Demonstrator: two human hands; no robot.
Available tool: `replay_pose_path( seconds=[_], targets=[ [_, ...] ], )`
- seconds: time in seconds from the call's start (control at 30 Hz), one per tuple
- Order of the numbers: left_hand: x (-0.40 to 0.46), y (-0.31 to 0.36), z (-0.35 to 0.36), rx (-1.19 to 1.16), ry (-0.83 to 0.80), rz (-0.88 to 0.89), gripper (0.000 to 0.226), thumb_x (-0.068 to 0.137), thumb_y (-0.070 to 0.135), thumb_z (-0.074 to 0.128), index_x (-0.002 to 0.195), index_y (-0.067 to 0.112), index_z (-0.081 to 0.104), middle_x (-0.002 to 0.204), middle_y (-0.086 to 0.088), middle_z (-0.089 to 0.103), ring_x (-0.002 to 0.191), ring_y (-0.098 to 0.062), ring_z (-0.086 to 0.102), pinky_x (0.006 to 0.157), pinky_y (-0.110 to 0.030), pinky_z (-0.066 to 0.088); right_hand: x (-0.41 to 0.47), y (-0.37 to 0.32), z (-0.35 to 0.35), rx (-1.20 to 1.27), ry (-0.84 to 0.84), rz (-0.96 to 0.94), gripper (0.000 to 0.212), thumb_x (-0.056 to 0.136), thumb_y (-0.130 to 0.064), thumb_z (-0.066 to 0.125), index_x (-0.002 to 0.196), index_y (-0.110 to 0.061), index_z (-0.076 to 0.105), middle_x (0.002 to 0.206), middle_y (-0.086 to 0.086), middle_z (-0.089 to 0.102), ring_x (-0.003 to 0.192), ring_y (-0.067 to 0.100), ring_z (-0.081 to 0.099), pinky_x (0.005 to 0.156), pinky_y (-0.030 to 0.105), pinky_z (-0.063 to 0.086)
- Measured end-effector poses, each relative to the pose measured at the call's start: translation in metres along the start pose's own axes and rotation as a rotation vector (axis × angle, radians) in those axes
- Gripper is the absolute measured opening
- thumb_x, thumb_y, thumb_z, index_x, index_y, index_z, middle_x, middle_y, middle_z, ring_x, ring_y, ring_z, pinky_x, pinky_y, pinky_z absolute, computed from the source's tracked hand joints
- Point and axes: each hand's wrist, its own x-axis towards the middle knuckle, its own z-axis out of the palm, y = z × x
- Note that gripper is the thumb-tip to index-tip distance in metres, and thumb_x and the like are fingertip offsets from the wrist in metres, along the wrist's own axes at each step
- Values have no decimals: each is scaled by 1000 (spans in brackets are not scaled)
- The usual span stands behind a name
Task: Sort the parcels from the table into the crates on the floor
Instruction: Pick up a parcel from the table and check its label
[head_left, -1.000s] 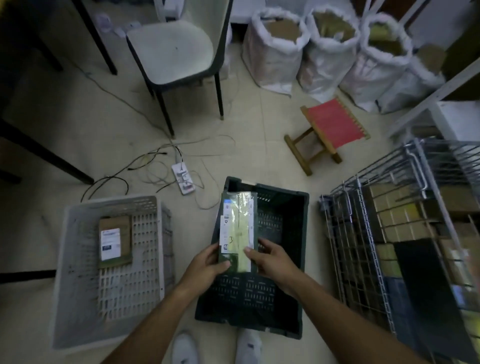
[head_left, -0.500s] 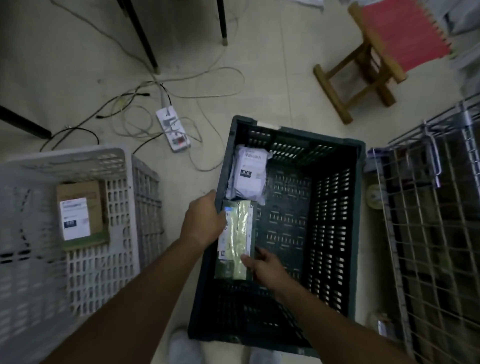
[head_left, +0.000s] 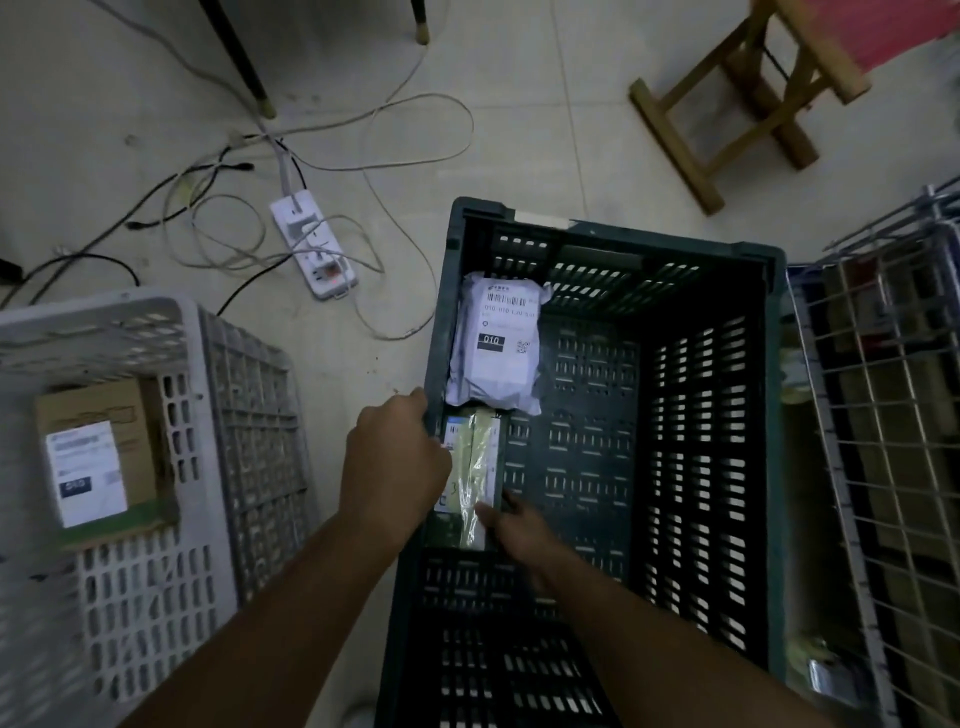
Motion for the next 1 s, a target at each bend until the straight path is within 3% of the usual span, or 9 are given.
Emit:
replay_pose_path(
  seconds=[0.1, 0.2, 0.27, 0.43, 0.63, 0.8, 0.9, 1.0],
  targets=[
    [0, 1, -2, 5, -1, 15, 25, 81, 2, 57, 101, 10, 68, 76, -8, 68, 62, -24, 62, 59, -41, 57, 19, -3, 6, -50, 48, 6, 44, 105, -18, 54, 147, -6, 45, 139, 11, 58, 109, 17, 57, 91, 25, 47],
    [0, 3, -2, 24, -6, 24, 27, 82, 0, 58, 104, 10, 68, 78, -10, 68, 66, -26, 63, 60, -40, 56, 45, 7, 14, -42, 91, 19, 39, 102, -14, 58, 140, -8, 55, 131, 13, 66, 109, 27, 66, 99, 44, 56],
    [-1, 4, -2, 40, -7, 30, 30, 82, -1, 58, 110, 9, 67, 80, -11, 69, 70, -27, 63, 62, -41, 56, 61, 17, 18, -41, 135, 27, 39, 100, -13, 61, 138, -8, 57, 133, 14, 66, 112, 31, 66, 100, 48, 55],
    [-3, 3, -3, 78, -3, 55, 32, 87, 4, 60, 118, 10, 64, 89, -14, 71, 79, -31, 65, 68, -41, 56, 74, 23, 26, -64, 222, -5, 42, 98, -11, 63, 139, -5, 57, 134, 16, 65, 119, 34, 62, 105, 44, 50],
    [-3, 2, 0, 98, 8, 40, 41, 91, 5, 60, 131, 8, 59, 94, -16, 72, 81, -32, 66, 72, -40, 57, 82, 17, 26, -47, 247, 42, 38, 95, -8, 64, 133, -5, 63, 129, 16, 67, 113, 33, 65, 99, 39, 54],
    [-5, 4, -3, 116, -6, 51, 29, 92, 5, 58, 120, 9, 61, 90, -14, 70, 79, -29, 64, 71, -37, 55, 57, -5, 20, -71, 278, 30, 51, 88, -25, 76, 129, 0, 62, 127, 16, 67, 110, 33, 66, 92, 36, 56],
    [-8, 3, -9, 152, -90, 58, 23, 95, 12, 60, 118, 10, 58, 96, -13, 71, 82, -25, 64, 69, -34, 52, 6, -31, 4, -199, 216, -28, 44, 93, -19, 70, 132, -2, 58, 127, 17, 65, 105, 30, 66, 78, 31, 51],
    [-23, 10, -27, 245, -237, 53, 26, 100, 26, 55, 120, 9, 56, 107, -14, 69, 93, -27, 65, 74, -34, 51, -52, -54, -18, -332, 146, -93, 45, 97, -20, 65, 137, -3, 54, 127, 17, 65, 107, 31, 66, 75, 29, 49]
  ],
)
